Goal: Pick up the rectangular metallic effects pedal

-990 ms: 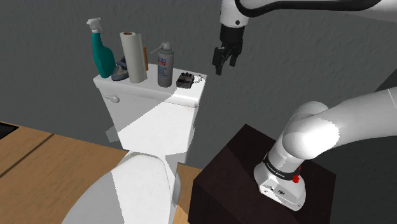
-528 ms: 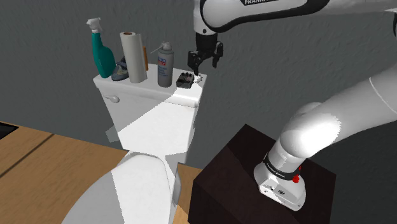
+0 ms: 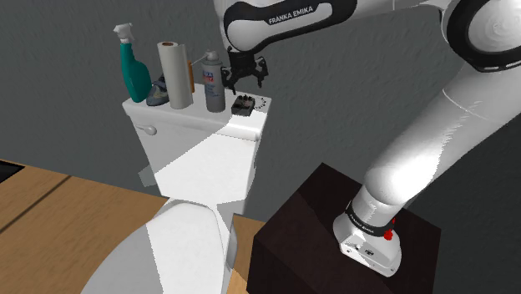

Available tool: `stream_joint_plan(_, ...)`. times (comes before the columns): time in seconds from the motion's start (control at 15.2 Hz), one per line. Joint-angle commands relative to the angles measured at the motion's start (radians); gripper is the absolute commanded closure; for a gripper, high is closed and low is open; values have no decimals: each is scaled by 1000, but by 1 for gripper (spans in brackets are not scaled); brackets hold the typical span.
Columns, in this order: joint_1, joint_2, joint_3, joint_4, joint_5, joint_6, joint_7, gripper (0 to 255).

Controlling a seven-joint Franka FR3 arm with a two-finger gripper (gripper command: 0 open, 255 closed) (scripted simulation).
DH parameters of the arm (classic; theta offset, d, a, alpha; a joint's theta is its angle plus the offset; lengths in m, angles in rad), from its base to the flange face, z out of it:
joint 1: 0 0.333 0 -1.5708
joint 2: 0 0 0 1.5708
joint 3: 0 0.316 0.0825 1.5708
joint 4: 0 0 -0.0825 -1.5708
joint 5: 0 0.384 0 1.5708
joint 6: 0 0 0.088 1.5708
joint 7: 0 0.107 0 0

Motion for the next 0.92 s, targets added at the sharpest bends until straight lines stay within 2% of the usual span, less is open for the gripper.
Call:
stream_joint_plan(0.0,-13,92,15,82,-65,-10,105,0)
stream_joint_plan(0.66,-12,128,13,19,-95,76,158,0)
stream_joint_plan(0.73,-11,129,13,21,-95,74,158,255)
stream_joint_plan(0.86,-12,130,13,21,-95,75,158,255)
